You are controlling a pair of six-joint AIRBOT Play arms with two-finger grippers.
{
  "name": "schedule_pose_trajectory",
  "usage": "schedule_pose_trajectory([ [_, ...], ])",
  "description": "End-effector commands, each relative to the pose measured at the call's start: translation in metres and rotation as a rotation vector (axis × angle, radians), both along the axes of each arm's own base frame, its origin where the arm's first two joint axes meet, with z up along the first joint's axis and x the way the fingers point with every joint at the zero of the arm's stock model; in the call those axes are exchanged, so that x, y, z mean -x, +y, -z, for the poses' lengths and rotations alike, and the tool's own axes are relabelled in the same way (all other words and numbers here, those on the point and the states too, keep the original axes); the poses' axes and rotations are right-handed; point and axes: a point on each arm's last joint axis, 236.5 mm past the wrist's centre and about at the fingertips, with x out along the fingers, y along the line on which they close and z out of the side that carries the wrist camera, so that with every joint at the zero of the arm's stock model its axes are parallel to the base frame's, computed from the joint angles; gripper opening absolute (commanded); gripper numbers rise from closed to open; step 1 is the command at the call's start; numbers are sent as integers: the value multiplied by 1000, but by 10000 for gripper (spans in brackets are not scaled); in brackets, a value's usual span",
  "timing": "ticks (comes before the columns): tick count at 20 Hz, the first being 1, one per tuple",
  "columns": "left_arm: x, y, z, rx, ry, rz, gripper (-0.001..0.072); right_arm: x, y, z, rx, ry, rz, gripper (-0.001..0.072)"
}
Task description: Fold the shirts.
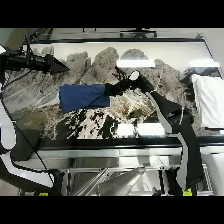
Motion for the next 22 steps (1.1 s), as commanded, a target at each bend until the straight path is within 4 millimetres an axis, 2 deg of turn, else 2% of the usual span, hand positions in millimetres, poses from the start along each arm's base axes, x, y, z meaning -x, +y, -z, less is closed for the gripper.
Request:
schedule_pose_trajectory([
  [1,0,0,0,-1,1,0,8,14,-22,-87,-47,-83,-75,25],
  [3,2,0,1,-1,7,8,8,28,-63,-151,-13,-149,-88,25],
  [4,5,-1,1,-2,15,18,8,35,-96,-176,53,-166,-57,24],
  [6,13,-4,2,-4,32,47,8,50,-162,-205,212,-172,33,25],
  [8,18,-8,3,-4,42,70,8,74,-229,-233,359,-176,130,22],
  [12,32,-32,4,-5,71,133,8,102,-330,-315,413,-335,424,23],
  [14,43,-51,4,-8,86,182,8,112,-385,-334,447,-366,577,23],
  [17,57,-81,4,-11,99,248,8,104,-480,-340,469,-374,854,24],
  [19,62,-97,4,-11,90,275,8,81,-544,-334,451,-413,1001,24],
  [20,60,-104,3,-8,76,271,8,60,-572,-339,427,-512,1034,26],
  [21,57,-110,3,-6,59,260,8,43,-590,-351,350,-600,1068,26],
  [22,52,-114,2,-6,43,245,8,29,-601,-375,214,-691,1112,26],
])
